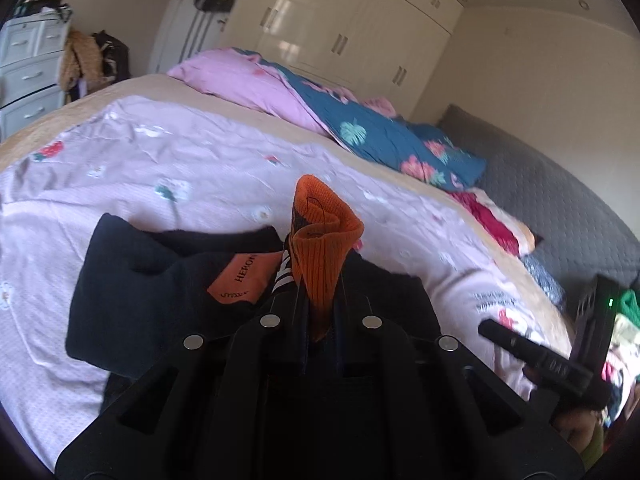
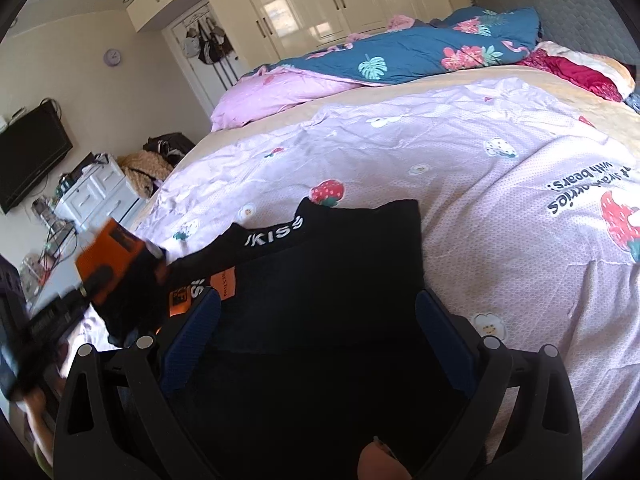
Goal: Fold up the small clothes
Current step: 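Carry the sleeve across the shirt body with the left gripper and release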
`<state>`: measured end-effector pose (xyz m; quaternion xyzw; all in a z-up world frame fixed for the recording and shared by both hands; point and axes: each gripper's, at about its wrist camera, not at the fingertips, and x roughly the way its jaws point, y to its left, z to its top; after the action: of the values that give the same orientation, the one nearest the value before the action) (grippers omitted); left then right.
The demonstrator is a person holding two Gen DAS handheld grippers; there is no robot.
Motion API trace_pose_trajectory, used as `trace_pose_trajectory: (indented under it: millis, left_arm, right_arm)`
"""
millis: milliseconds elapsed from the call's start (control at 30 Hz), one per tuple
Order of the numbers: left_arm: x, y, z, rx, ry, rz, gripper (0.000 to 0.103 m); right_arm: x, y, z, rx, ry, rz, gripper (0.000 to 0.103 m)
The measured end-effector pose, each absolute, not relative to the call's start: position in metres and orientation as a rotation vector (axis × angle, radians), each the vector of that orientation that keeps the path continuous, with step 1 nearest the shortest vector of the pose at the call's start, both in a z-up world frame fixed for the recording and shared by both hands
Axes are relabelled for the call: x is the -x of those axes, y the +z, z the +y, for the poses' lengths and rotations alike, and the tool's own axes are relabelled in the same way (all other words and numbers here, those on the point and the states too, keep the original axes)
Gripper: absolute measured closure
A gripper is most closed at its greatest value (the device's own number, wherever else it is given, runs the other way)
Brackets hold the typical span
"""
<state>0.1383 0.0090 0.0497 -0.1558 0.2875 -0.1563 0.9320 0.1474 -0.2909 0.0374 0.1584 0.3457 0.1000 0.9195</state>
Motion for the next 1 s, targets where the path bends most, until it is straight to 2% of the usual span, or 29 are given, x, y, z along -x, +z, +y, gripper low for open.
trace_pose_trajectory:
  millis: [433,533,600,667,733,800,900,1000]
  left_arm:
    - [-0.153,-0.003,-0.054,0.193,-0.469,0.804,0.099]
    - [-0.155,-0.011,-0.058,0.185,-0.513,0.856,0.091]
    - [-0.154,-0.014,-0.061,0.183,-0.534,0.872,0.067]
    - [-0.152,-0.01,-0.06,0.179,-0.543,0.864,0.055]
    - [-0.15,-0.004,-0.054,0.186,-0.54,0.844,0.051]
    - [-0.152,0.002,-0.043,0.203,-0.512,0.82,0.04]
    - [-0.16,0.01,-0.016,0.208,-0.397,0.78,0.033]
    - [-0.166,0.014,0.012,0.216,-0.283,0.75,0.022]
  right_arm:
    - [-0.153,0.029,-0.326,-0.419,0.117,0.722,0.006]
    - [-0.157,0.023,-0.323,-0.415,0.125,0.749,0.006]
    - [-0.16,0.017,-0.321,-0.414,0.137,0.77,0.006]
    - [-0.162,0.014,-0.317,-0.417,0.153,0.784,0.006]
    - [-0.164,0.01,-0.312,-0.406,0.171,0.797,0.006]
    - [-0.166,0.006,-0.301,-0.379,0.202,0.812,0.006]
    - [-0.168,0.0,-0.281,-0.329,0.252,0.834,0.006]
    - [-0.172,-0.011,-0.253,-0.28,0.322,0.875,0.015]
